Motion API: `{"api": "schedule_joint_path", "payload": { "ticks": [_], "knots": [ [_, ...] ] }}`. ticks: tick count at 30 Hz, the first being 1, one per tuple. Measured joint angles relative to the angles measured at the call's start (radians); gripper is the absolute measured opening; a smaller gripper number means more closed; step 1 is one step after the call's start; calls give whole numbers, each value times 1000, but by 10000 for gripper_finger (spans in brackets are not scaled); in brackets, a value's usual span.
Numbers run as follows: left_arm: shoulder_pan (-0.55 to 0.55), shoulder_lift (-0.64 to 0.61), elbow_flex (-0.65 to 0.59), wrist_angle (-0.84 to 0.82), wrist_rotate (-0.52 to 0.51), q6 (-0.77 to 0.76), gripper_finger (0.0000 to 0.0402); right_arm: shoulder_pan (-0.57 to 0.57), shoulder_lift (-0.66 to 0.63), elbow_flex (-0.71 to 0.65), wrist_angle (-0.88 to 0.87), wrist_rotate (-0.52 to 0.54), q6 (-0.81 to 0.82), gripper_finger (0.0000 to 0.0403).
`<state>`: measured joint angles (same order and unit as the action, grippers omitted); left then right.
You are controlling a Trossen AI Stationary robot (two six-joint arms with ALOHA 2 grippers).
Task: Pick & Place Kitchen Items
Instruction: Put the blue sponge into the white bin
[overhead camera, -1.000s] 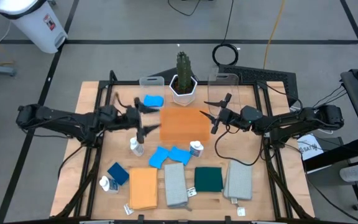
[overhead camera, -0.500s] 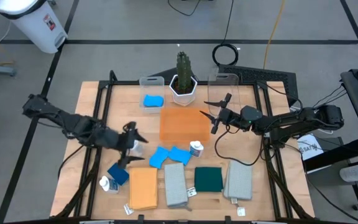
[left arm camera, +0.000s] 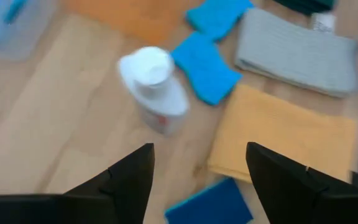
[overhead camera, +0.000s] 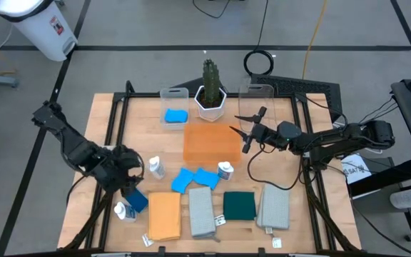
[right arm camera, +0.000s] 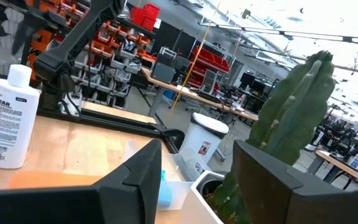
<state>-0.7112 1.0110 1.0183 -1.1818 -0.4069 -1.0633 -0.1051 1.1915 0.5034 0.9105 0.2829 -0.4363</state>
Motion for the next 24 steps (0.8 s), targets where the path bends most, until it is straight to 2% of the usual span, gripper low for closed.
{"api": "schedule_joint_path", "payload": {
  "ticks": [3,6,8,12,15,18,24],
  "knots": [
    [-20,6,-27,-1,-64,-62,246,0,0,0,18,0,-51,166],
    [-18,4,-76,17,-51,-171,244,0,0,0,52,0,-113,167],
    [-10,5,-115,34,34,-289,245,0,0,0,81,0,-131,166],
    [6,11,-204,62,289,-557,254,0,0,0,122,-1,-130,163],
    [6,20,-277,116,373,-684,271,-3,0,0,140,-36,-153,162],
    [7,40,-355,237,380,-712,293,-17,0,0,149,-103,-146,162],
    [7,95,-472,545,434,-613,324,-51,0,0,170,-155,-123,158]
  ]
}}
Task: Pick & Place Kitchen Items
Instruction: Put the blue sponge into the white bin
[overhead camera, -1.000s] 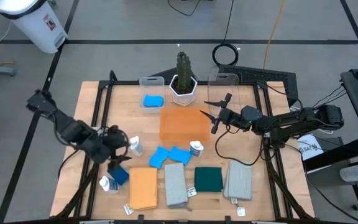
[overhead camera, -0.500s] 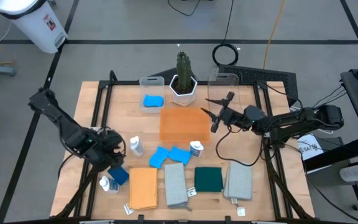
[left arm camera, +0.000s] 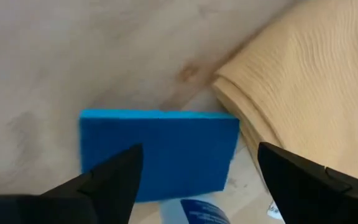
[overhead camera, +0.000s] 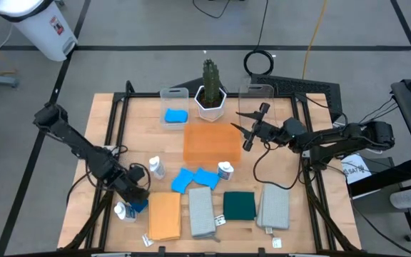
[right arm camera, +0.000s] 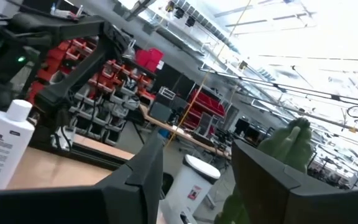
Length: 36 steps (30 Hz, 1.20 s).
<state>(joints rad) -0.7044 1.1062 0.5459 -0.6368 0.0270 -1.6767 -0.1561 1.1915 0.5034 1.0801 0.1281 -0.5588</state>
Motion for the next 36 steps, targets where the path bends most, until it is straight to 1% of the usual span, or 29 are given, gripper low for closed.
{"api": "schedule_joint_path", "payload": {
  "ticks": [2,6,8,12,15,19,21,23,28,32,36],
  "knots": [
    [0,28,-17,38,22,40,325,-3,0,0,0,0,0,158],
    [0,84,-30,45,82,59,315,-3,0,0,0,0,2,157],
    [0,103,-36,44,84,67,308,-2,0,0,-2,0,18,157],
    [17,122,-37,40,-11,180,293,-2,0,0,-17,0,25,157],
    [59,122,-36,31,-126,308,283,-2,0,0,-23,0,29,157],
    [129,111,-32,24,-224,444,270,-2,0,0,-26,0,49,157],
    [165,101,-28,18,-212,483,265,-2,0,0,-27,0,49,157],
    [204,88,-15,-3,-156,502,259,-2,0,0,-28,0,49,157],
    [261,27,5,-89,-75,493,245,-2,0,0,-29,0,49,157],
    [276,-22,6,-140,-76,489,235,-2,0,0,-33,0,49,157],
    [279,-52,6,-243,-101,478,226,-2,0,0,-36,0,49,157]
  ]
}}
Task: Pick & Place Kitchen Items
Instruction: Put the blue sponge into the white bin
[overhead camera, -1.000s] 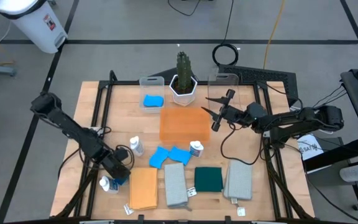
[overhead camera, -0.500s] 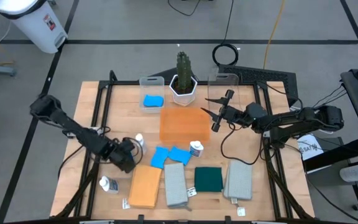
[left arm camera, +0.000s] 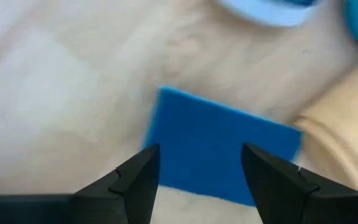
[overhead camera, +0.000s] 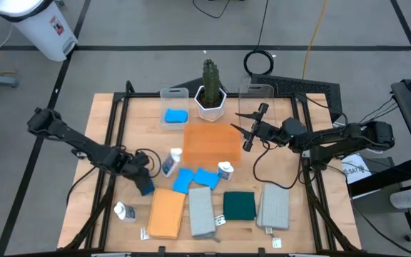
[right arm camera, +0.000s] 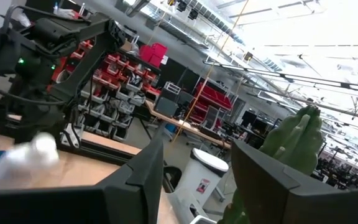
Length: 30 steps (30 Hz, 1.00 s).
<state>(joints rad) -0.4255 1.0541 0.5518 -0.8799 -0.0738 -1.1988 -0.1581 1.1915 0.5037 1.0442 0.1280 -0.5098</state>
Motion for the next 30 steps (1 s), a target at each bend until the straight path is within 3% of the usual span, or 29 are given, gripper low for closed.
{"api": "schedule_joint_path", "payload": {
  "ticks": [11,19,26,30],
  "knots": [
    [0,6,-64,57,-18,125,207,1,0,0,-2,-2,0,155],
    [0,3,-148,91,-29,44,207,1,0,0,-2,-2,0,155],
    [-1,3,-181,222,-36,118,207,1,0,0,-3,-2,0,155],
    [-1,3,-184,212,-35,120,195,1,0,0,-13,-2,0,155]
  ]
}}
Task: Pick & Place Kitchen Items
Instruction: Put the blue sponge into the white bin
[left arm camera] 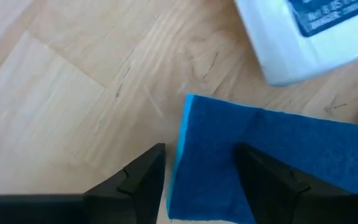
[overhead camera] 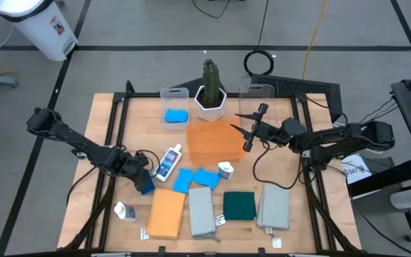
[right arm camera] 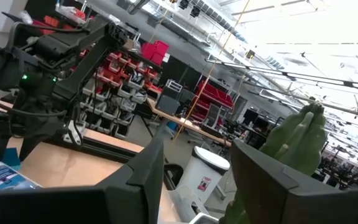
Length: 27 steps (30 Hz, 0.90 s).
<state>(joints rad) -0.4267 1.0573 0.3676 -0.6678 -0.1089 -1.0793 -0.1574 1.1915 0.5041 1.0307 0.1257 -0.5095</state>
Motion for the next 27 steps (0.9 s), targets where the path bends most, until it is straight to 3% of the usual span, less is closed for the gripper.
{"api": "schedule_joint_path", "payload": {
  "ticks": [9,14,27],
  "knots": [
    [-1,1,-1,-50,-9,-42,69,0,0,0,-14,0,0,155],
    [-1,1,-2,-54,-18,38,13,0,0,0,-29,0,0,155],
    [1,-4,24,-103,-89,122,4,2,0,0,-42,1,0,155]
  ]
}}
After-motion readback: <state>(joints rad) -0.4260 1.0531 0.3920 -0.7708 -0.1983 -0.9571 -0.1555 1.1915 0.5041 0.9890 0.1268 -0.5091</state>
